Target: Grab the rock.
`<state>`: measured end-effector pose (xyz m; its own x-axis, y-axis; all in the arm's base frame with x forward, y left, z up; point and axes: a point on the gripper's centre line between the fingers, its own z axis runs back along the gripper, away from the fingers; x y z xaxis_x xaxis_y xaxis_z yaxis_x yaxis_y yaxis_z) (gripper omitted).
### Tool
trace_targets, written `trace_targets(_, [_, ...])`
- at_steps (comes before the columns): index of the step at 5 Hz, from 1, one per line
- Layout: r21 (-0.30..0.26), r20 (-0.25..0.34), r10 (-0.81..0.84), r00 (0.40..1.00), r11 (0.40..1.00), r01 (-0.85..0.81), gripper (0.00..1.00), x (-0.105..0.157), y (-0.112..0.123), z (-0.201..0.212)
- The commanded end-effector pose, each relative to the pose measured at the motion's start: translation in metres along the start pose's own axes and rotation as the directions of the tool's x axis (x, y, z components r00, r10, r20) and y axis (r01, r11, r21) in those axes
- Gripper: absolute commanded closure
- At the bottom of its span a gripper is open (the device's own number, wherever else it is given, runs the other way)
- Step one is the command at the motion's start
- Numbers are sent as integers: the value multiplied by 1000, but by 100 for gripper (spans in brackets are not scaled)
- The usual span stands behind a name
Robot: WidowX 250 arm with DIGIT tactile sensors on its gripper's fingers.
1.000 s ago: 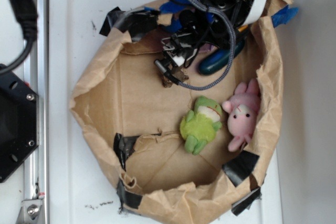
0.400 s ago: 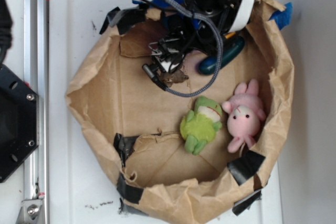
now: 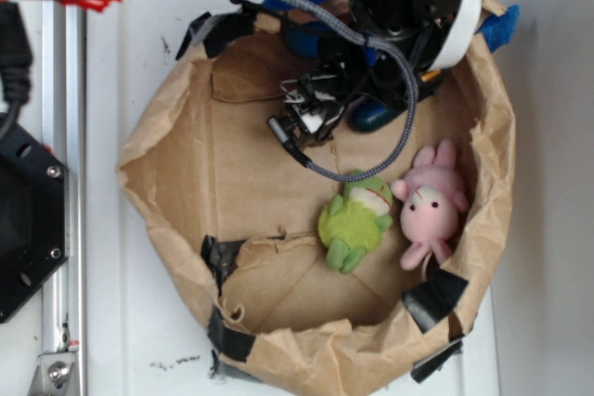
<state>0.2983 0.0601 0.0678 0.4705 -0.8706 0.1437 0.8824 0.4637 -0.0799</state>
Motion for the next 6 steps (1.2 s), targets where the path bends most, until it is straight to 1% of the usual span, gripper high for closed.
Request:
trace_targets(1, [46, -5, -54, 999, 997, 55, 0, 8, 0, 11])
trace_targets(2, [47, -17, -82, 997, 995, 82, 0, 10, -10, 9])
trace_targets(3, [45, -13, -102, 995, 994, 103, 0, 12, -25, 8])
trace_targets(4, [47, -13, -119, 993, 992, 119, 0, 13, -35, 8])
trace_targets(6, [54, -15, -109, 994, 992, 110, 0, 12, -33, 7])
